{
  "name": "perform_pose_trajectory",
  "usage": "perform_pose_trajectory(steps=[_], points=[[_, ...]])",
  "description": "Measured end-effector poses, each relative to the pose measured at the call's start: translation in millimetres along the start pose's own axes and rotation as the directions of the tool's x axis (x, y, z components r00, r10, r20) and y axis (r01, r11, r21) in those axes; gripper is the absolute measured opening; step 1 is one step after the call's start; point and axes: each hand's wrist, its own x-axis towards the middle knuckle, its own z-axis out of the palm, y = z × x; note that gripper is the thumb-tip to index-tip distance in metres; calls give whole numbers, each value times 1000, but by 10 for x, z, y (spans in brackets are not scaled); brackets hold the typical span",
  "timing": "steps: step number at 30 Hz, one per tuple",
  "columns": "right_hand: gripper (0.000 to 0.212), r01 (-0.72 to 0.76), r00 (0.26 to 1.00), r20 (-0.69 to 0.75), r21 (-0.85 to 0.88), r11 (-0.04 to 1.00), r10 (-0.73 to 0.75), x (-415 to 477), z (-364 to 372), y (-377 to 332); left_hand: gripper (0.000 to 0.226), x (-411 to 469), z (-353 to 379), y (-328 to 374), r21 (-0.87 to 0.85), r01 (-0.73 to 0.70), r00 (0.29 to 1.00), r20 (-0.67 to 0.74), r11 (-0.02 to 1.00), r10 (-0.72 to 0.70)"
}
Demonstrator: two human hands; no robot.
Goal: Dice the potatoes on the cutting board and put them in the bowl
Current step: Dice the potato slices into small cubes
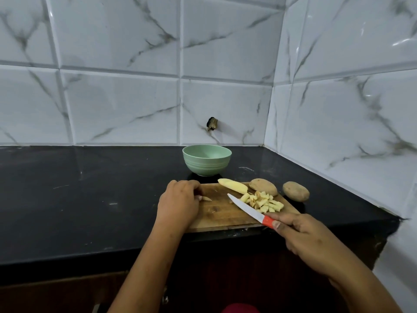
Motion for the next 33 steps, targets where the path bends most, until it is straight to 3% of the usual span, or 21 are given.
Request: perform_pose_trajectory(steps=[10, 21, 26, 30, 33], points=[[36, 96, 995, -32, -71, 993, -99, -79, 154, -155, 14, -46, -21, 47, 27, -114, 993, -28, 993, 115], [40, 193, 933, -201, -418, 888, -297, -194, 426, -358, 16, -50, -36, 44, -6, -165, 986, 21, 986, 165], [48, 133, 957, -131, -590, 796, -257, -166, 521, -408, 15, -35, 6, 13, -29, -130, 992, 1, 991, 130], [75, 137, 985, 22, -690, 710, -169, -143, 653, -487, 13, -27, 2, 14, 2, -153, 988, -11, 988, 153], [76, 143, 985, 44, -739, 658, -164, -154, 691, -554, 14, -38, 5, 15, 18, -144, 989, -21, 989, 145]])
